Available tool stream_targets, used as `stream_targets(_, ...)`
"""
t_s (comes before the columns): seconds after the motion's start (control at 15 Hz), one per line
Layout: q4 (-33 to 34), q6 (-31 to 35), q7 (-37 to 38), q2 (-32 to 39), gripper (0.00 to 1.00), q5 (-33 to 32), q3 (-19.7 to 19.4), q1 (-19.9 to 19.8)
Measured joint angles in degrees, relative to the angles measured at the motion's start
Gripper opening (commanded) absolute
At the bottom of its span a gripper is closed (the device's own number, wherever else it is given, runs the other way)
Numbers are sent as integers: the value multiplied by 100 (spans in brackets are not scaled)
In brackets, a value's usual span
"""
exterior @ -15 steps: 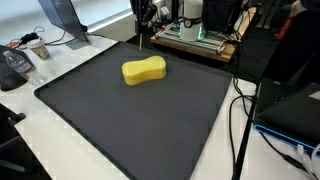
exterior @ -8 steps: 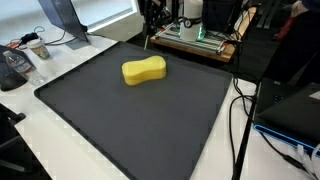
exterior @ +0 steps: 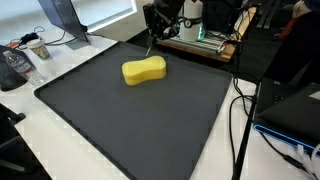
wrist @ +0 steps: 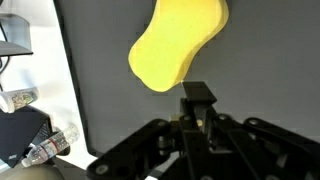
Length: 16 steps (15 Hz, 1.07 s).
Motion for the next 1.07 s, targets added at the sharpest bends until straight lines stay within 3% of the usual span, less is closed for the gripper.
stream_targets(1.07, 910, -476, 15, 1429, 3, -46, -520, 401)
